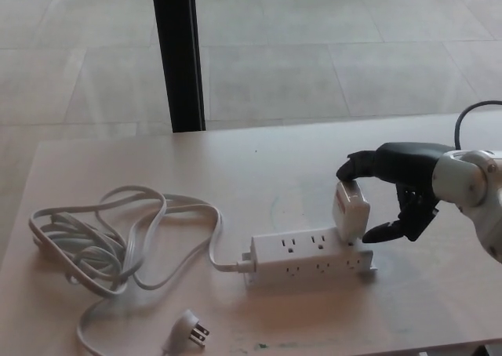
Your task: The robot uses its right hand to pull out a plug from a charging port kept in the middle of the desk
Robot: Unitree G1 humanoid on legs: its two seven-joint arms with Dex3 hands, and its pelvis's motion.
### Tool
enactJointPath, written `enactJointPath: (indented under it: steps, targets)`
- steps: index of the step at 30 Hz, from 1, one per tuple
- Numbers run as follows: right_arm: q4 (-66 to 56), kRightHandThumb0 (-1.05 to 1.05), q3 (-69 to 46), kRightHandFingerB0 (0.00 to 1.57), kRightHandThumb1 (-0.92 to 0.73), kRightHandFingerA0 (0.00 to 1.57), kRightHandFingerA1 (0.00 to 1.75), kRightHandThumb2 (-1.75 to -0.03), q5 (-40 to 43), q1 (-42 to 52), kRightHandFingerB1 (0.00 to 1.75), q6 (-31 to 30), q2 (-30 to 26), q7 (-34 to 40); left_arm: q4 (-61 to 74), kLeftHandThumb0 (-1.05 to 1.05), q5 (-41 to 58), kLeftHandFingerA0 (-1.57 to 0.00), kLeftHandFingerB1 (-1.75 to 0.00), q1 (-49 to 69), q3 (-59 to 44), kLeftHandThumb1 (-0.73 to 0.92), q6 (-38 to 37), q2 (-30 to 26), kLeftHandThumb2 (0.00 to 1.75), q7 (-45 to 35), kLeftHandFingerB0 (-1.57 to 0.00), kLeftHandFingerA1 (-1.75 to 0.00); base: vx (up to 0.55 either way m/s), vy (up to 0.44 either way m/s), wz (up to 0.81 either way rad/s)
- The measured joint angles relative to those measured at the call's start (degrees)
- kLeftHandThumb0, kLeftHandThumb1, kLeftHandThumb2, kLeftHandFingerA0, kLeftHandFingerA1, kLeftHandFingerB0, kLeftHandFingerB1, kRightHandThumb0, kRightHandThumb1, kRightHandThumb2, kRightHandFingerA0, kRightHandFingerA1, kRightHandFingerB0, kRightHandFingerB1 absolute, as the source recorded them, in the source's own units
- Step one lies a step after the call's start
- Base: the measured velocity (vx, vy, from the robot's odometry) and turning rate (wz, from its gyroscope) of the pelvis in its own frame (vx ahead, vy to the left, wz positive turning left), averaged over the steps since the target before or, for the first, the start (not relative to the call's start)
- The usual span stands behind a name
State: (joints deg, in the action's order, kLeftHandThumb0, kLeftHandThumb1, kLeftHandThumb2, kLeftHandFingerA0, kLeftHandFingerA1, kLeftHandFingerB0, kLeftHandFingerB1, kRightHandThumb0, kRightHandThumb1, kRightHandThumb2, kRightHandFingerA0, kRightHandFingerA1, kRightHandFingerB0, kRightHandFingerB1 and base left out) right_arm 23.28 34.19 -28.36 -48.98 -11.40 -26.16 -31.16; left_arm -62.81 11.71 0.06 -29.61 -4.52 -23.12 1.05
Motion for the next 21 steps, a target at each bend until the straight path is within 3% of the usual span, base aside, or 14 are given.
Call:
enactJointPath:
  steps: [10, 11, 13, 14, 16, 17, 19, 20, 21]
  targets:
    - [2.65, -0.78, -1.27, 0.33, -0.53, 0.72, 1.66, -0.62, -2.55, -0.48, 0.35, -0.19, 3.85, 1.78, 0.08, -0.55, 0.19, -0.83, -0.41, 0.3, 0.29, 0.57, -0.02, 0.01, 0.58, -0.09, -0.68, -0.52, 0.0, 0.0, 0.0]
    - [2.96, -0.83, -1.32, 0.28, -0.46, 0.92, 1.4, -0.9, -2.74, -0.48, 0.46, -0.2, 4.06, 1.84, 0.12, -0.54, 0.2, -0.82, -0.41, 0.4, 0.41, 0.58, -0.02, 0.01, 0.58, -0.09, -0.67, -0.51, 0.0, 0.0, 0.0]
    - [3.49, -0.84, -1.45, 0.29, -0.47, 0.83, 1.35, -0.9, -2.95, -0.49, 0.45, -0.19, 4.37, 1.99, 0.19, -0.52, 0.24, -0.81, -0.41, 0.58, 0.58, 0.58, -0.02, 0.01, 0.58, -0.11, -0.67, -0.52, 0.0, 0.0, 0.0]
    - [3.63, -0.9, -1.53, 0.32, -0.49, 0.87, 1.42, -0.9, -3.05, -0.48, 0.45, -0.19, 4.47, 2.08, 0.19, -0.51, 0.31, -0.82, -0.41, 0.64, 0.58, 0.59, -0.02, 0.01, 0.59, -0.16, -0.67, -0.51, 0.0, 0.0, 0.0]
    - [3.81, -0.84, -1.61, 0.33, -0.47, 0.84, 1.37, -0.86, -3.33, -0.48, 0.45, -0.19, 4.52, 2.24, 0.19, -0.52, 0.33, -0.82, -0.41, 0.74, 0.7, 0.58, -0.03, 0.01, 0.59, -0.25, -0.67, -0.51, 0.0, 0.0, 0.0]
    - [3.94, -0.68, -1.61, 0.42, -0.54, 0.78, 1.48, -0.56, -3.49, -0.48, 0.39, -0.19, 4.51, 2.34, 0.24, -0.52, 0.33, -0.83, -0.41, 0.79, 0.75, 0.58, -0.03, 0.02, 0.59, -0.25, -0.67, -0.53, 0.0, 0.0, 0.0]
    - [4.22, -0.65, -1.6, 0.41, -0.5, 0.77, 1.47, -0.59, -3.97, -0.48, 0.4, -0.16, 4.35, 2.59, 0.3, -0.53, 0.37, -0.83, -0.41, 0.88, 0.86, 0.58, -0.04, 0.09, 0.58, -0.25, -0.66, -0.54, 0.0, 0.0, 0.0]
    - [4.29, -0.71, -1.56, 0.41, -0.44, 0.96, 1.39, -0.82, -4.25, -0.48, 0.53, -0.15, 4.14, 2.7, 0.3, -0.53, 0.4, -0.82, -0.41, 0.88, 0.9, 0.58, -0.04, 0.11, 0.59, -0.26, -0.65, -0.51, 0.0, 0.0, 0.0]
    - [4.32, -0.64, -1.49, 0.4, -0.42, 1.02, 1.38, -0.83, -4.7, -0.47, 0.54, -0.04, 3.65, 2.88, 0.29, -0.52, 0.43, -0.82, -0.41, 0.86, 0.92, 0.58, -0.04, 0.12, 0.59, -0.26, -0.65, -0.51, 0.0, 0.0, 0.0]
